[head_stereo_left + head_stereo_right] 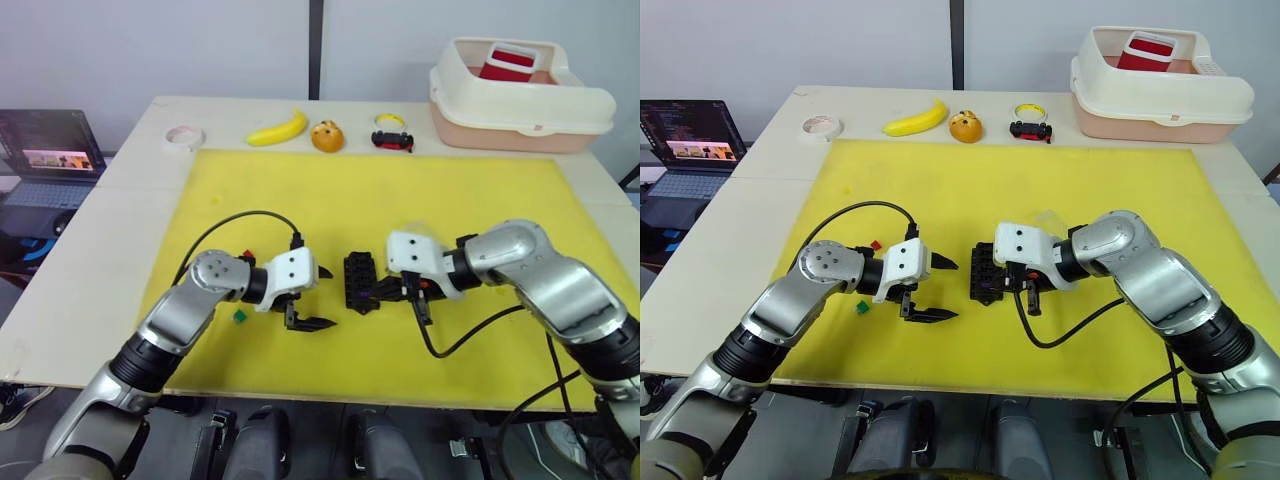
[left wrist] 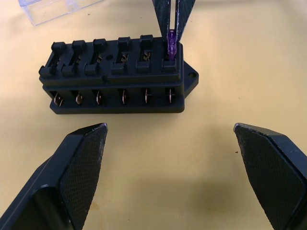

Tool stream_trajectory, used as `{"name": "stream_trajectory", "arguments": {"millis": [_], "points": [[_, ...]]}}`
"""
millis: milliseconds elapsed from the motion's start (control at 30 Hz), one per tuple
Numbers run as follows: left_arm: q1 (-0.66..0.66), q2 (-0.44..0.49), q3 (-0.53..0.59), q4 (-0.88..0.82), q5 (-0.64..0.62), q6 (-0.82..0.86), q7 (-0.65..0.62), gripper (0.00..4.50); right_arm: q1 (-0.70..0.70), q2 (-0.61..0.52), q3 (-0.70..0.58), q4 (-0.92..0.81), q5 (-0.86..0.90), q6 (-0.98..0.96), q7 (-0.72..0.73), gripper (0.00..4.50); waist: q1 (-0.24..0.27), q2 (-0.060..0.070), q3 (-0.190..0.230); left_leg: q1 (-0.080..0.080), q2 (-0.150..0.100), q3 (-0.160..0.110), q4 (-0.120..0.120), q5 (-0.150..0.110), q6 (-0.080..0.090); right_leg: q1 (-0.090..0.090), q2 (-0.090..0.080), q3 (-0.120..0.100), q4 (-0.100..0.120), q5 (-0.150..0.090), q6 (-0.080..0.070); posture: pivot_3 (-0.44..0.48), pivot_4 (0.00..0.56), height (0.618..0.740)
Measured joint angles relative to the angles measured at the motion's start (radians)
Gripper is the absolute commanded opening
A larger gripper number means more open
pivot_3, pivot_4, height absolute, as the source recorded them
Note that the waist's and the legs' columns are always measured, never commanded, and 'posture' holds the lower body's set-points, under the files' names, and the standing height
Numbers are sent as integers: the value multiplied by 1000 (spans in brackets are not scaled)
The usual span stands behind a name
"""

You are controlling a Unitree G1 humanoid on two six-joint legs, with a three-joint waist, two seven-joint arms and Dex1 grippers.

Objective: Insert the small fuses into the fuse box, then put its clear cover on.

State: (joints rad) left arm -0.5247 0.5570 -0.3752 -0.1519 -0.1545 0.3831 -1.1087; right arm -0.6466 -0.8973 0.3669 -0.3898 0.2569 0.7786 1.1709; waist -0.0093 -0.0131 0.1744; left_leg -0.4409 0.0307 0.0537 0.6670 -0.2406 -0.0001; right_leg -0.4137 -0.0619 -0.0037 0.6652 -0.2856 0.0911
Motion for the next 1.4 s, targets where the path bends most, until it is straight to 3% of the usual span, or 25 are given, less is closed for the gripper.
{"name": "stream_trajectory", "arguments": {"millis": [133,467,1000,1133,1400], "points": [[0,1,0,0,0,0,0,4500,0,0,-1,-2,3,1,-1,1362,0,0,0,0,0,0,0,0,0,0,0,0,0,0,0,0,150,740],[0,2,0,0,1,0,0,4500,0,11,-2,-4,6,5,-17,1362,0,0,0,0,0,0,0,0,0,0,0,0,0,0,0,0,150,740],[0,2,0,1,3,0,0,4500,-12,65,-124,2,141,108,-62,1362,0,0,0,0,0,0,0,0,0,0,0,0,0,0,0,0,150,740],[0,2,0,2,4,-1,0,4500,41,84,-137,3,151,87,-79,12,1,0,0,0,0,0,0,0,0,0,0,0,0,0,0,0,150,740],[0,8,0,2,6,-2,0,4500,138,94,-149,2,160,-11,-81,12,0,0,0,0,0,-1,0,0,0,1,0,0,0,0,0,0,150,740]]}}
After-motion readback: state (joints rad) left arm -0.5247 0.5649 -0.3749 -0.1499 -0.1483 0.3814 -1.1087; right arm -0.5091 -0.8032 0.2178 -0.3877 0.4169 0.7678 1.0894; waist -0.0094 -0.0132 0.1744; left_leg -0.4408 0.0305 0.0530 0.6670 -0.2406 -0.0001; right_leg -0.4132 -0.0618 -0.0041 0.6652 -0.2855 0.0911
